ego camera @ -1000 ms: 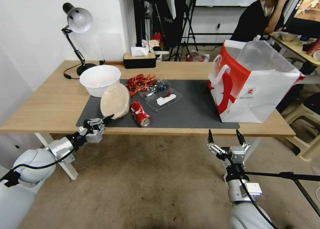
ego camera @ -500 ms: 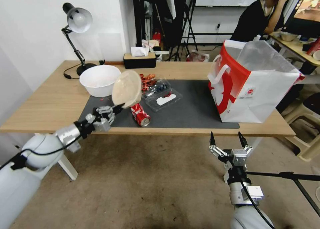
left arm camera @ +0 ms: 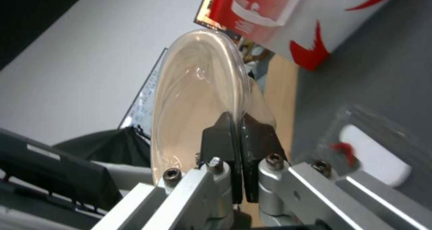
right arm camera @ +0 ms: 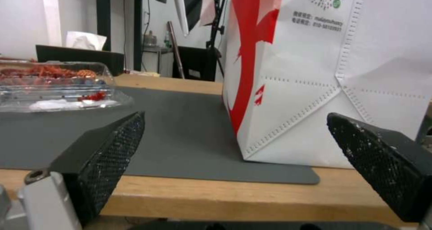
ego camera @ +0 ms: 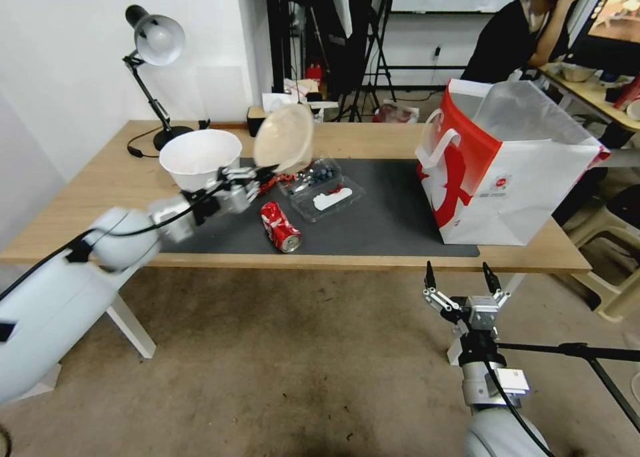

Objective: Pick up the trash from the table and place it into the takeout bag.

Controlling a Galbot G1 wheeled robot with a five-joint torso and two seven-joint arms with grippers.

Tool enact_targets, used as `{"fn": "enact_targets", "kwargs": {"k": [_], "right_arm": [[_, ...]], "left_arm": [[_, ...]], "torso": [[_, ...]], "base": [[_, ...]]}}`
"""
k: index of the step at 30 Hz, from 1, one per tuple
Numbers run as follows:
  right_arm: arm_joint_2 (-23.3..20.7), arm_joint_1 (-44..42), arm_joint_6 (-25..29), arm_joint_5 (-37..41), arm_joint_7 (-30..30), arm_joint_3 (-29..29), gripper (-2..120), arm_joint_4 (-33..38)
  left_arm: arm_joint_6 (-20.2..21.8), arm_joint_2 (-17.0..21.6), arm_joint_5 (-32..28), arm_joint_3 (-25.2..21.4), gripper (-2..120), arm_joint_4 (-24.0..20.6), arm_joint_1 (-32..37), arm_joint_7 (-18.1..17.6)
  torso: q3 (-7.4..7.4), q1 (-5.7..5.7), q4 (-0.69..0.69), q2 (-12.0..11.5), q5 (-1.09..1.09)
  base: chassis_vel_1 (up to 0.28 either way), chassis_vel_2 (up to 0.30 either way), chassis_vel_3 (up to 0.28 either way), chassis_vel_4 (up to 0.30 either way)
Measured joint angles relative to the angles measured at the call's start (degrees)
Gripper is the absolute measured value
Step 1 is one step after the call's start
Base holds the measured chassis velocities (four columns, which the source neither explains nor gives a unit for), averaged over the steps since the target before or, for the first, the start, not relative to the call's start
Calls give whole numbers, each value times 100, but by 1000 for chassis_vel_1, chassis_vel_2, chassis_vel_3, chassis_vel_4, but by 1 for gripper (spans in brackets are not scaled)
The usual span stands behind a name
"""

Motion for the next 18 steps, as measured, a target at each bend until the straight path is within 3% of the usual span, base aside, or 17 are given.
{"fn": "enact_targets", "kwargs": {"k": [6, 8, 10, 12, 14, 18], "right_arm": [[7, 87, -34, -13, -1, -25, 100, -32], [8, 89, -35, -13, -1, -24, 100, -34], [8, 100, -37, -14, 2, -3, 100, -41], [8, 100, -38, -14, 2, -1, 100, -42], [14, 98, -38, -14, 9, 35, 100, -50], [29, 72, -38, -14, 11, 73, 100, -50]], "left_arm": [[62, -287, -168, 741, 0, 328, -1042, -2], [69, -314, -183, 802, 0, 354, -1117, -6], [106, -536, -257, 1289, 0, 537, -1650, -25], [107, -560, -262, 1339, 0, 555, -1701, -26], [130, -757, -317, 1731, 0, 728, -2105, -55], [133, -1059, -369, 2077, 0, 979, -2532, -72]], "torso": [[0, 0, 1, 0, -1], [0, 0, 1, 0, -1], [0, 0, -1, 0, -1], [-1, 0, -1, 0, -1], [-1, 0, 0, 1, -1], [0, 0, 0, 1, -2]], "base": [[0, 0, 0, 0], [0, 0, 0, 0], [0, 0, 0, 0], [0, 0, 0, 0], [0, 0, 0, 0], [0, 0, 0, 0]]}}
